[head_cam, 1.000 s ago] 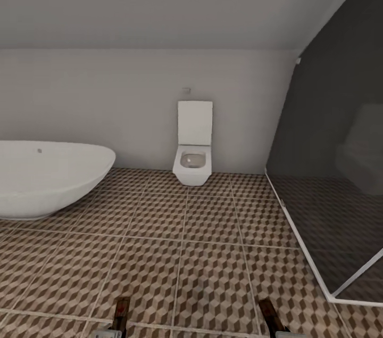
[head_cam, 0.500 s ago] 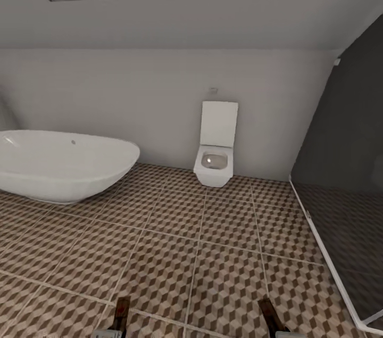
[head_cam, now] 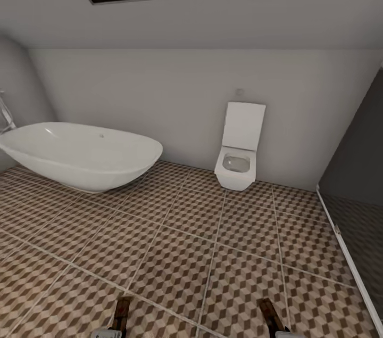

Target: Take the four mousetraps from the cabinet in the bathroom and place them on the bathroom floor. Make sure all four end up on the same floor surface, and ensure that at least two of them are either under or directly next to the same bathroom sink.

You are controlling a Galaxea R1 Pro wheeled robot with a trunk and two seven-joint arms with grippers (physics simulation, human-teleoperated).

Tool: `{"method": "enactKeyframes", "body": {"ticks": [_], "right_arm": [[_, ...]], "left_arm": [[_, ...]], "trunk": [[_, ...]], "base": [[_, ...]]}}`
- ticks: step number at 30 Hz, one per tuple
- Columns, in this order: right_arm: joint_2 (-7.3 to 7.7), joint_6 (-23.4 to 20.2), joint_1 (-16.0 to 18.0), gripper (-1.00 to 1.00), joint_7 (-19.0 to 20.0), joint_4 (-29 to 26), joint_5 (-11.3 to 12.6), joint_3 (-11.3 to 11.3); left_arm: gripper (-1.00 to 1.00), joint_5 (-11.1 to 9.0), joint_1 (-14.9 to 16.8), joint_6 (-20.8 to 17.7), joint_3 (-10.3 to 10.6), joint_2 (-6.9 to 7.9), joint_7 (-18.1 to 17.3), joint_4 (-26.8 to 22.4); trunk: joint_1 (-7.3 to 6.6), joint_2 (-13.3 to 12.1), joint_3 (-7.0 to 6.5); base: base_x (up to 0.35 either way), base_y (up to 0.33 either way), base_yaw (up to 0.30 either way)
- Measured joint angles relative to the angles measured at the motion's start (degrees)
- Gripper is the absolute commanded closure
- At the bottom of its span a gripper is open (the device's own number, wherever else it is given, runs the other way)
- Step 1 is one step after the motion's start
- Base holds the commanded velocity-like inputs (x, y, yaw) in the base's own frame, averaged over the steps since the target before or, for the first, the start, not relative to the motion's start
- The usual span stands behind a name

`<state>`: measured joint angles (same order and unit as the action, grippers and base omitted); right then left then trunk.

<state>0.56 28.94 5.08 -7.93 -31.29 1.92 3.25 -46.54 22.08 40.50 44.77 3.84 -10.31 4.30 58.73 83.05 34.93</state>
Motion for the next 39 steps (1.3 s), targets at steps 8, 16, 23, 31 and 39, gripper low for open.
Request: {"method": "enactKeyframes", "body": {"ticks": [8, 16, 23, 31, 39], "right_arm": [[0.0, 0.0, 0.0, 1.0, 0.0, 0.0, 0.0, 0.0], [0.0, 0.0, 0.0, 1.0, 0.0, 0.0, 0.0, 0.0], [0.0, 0.0, 0.0, 1.0, 0.0, 0.0, 0.0, 0.0], [0.0, 0.0, 0.0, 1.0, 0.0, 0.0, 0.0, 0.0], [0.0, 0.0, 0.0, 1.0, 0.0, 0.0, 0.0, 0.0]], "left_arm": [[1.0, 0.0, 0.0, 0.0, 0.0, -0.01, 0.0, 0.0], [1.0, 0.0, 0.0, 0.0, 0.0, -0.02, 0.0, 0.0], [1.0, 0.0, 0.0, 0.0, 0.0, -0.01, 0.0, 0.0], [1.0, 0.0, 0.0, 0.0, 0.0, -0.01, 0.0, 0.0], [1.0, 0.0, 0.0, 0.0, 0.0, -0.02, 0.0, 0.0]], "trunk": [[0.0, 0.0, 0.0], [-0.01, 0.0, 0.0], [-0.01, 0.0, 0.0], [-0.02, 0.0, 0.0], [-0.02, 0.0, 0.0]], "base": [[0.013, 0.0, 0.282], [0.079, 0.0, 0.282], [0.104, 0.048, 0.282], [0.119, 0.08, 0.282], [0.149, 0.1, 0.282]]}}
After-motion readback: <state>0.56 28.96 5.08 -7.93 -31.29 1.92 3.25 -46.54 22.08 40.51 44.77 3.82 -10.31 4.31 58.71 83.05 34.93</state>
